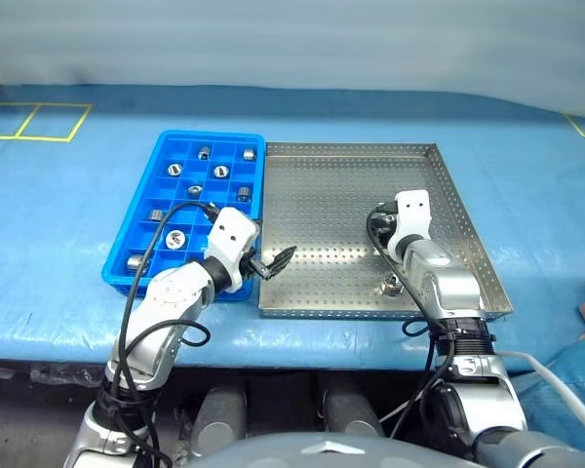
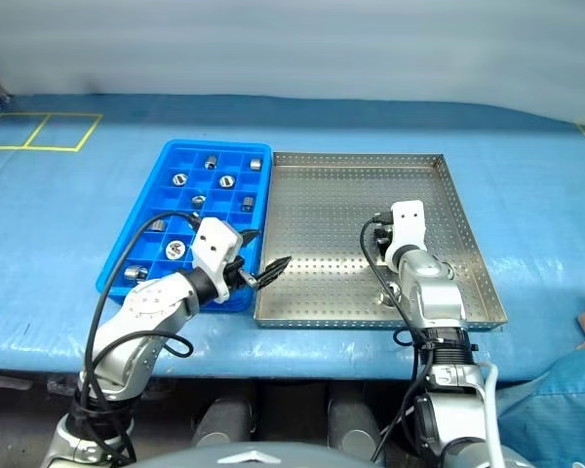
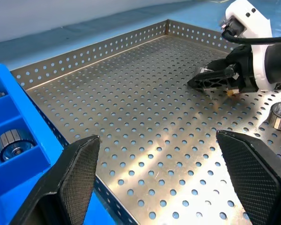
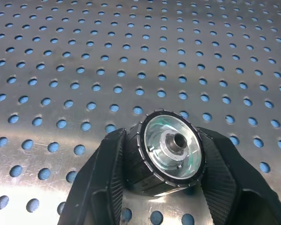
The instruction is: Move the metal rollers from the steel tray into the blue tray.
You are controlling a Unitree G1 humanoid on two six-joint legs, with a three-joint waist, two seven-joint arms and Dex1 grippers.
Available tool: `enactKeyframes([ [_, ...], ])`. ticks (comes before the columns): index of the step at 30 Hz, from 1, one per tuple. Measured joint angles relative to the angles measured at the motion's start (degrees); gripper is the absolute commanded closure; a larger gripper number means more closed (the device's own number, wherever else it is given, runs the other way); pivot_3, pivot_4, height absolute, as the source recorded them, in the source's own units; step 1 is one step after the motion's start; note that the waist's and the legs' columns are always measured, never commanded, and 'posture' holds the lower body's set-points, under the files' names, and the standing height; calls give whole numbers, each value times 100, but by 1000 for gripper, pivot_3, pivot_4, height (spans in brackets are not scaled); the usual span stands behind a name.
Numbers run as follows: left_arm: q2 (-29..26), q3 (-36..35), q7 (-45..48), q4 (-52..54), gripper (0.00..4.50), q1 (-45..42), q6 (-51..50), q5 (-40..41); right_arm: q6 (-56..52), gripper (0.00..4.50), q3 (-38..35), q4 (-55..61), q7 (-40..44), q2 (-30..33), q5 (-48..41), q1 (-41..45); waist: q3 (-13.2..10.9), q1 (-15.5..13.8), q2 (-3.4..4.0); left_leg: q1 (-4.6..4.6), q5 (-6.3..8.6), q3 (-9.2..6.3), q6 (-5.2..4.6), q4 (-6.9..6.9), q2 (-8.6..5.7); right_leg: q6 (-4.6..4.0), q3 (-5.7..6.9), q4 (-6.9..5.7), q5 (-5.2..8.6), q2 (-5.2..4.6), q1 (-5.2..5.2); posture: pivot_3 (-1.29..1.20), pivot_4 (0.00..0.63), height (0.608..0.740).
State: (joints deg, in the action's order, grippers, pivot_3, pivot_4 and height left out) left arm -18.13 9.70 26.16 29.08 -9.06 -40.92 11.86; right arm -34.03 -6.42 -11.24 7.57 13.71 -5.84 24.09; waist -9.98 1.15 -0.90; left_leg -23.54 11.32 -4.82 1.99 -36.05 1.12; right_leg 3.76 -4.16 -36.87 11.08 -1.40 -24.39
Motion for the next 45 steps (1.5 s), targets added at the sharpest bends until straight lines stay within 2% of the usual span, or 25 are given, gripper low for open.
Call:
enactKeyframes([
  [5,8,-283,-307,-53,143,-11,23,-36,-97,2623,319,683,259,-125,-67,-29,-1,38,3,1,0,0,0,4,5,-1,0,-3,1,5,-5,135,150,740],
  [10,-54,-1388,-1196,-249,143,-175,-69,-304,-82,2623,1344,1469,934,-348,-112,96,-1,36,4,3,0,-5,0,10,11,-6,5,-6,0,13,-8,168,150,740],
  [13,-226,-1905,-1401,-237,143,-148,-291,-384,48,2623,1868,1495,1342,-632,-144,385,-1,-34,4,-2,0,-7,1,10,10,-6,8,0,0,10,-8,190,150,740],
  [16,-491,-2002,-1146,-30,143,164,-432,-231,84,2623,2118,1285,1600,-816,-160,693,-2,-95,2,-6,1,-7,2,10,5,-5,11,7,0,1,-7,210,150,740],
  [20,-662,-2049,-685,381,143,507,-542,181,207,2623,2177,446,1898,-1080,-186,1172,-4,-194,-2,-3,0,-8,4,9,5,-7,15,5,0,0,-6,241,150,740],
  [23,-713,-2151,-534,669,143,708,-594,420,594,2623,2166,-605,2219,-1341,-237,1625,-4,-210,-2,2,-1,-8,5,10,9,-14,19,1,-1,3,-7,268,150,740],
  [30,-720,-2231,-620,826,143,923,-651,510,1726,2623,1874,-2889,2321,-1768,-140,2619,-5,-280,-1,1,-1,-10,6,24,13,-21,24,4,-2,8,-12,305,150,740],
  [34,-680,-2155,-707,929,143,963,-706,514,2106,2623,1692,-3635,2339,-1965,-122,2928,-5,-342,-1,3,-1,-11,7,36,13,-23,25,4,-1,8,-15,319,150,740],
  [41,-670,-1978,-812,929,143,971,-763,508,2466,365,1415,-4404,2340,-2108,-115,3281,-5,-375,0,5,-3,-13,9,38,14,-30,28,4,4,9,-14,319,150,740],
  [45,-653,-1892,-857,927,143,960,-769,518,2644,365,1354,-4371,2211,-2095,-48,3274,-5,-377,1,4,-3,-13,9,41,14,-31,28,4,4,10,-15,299,150,740],
])
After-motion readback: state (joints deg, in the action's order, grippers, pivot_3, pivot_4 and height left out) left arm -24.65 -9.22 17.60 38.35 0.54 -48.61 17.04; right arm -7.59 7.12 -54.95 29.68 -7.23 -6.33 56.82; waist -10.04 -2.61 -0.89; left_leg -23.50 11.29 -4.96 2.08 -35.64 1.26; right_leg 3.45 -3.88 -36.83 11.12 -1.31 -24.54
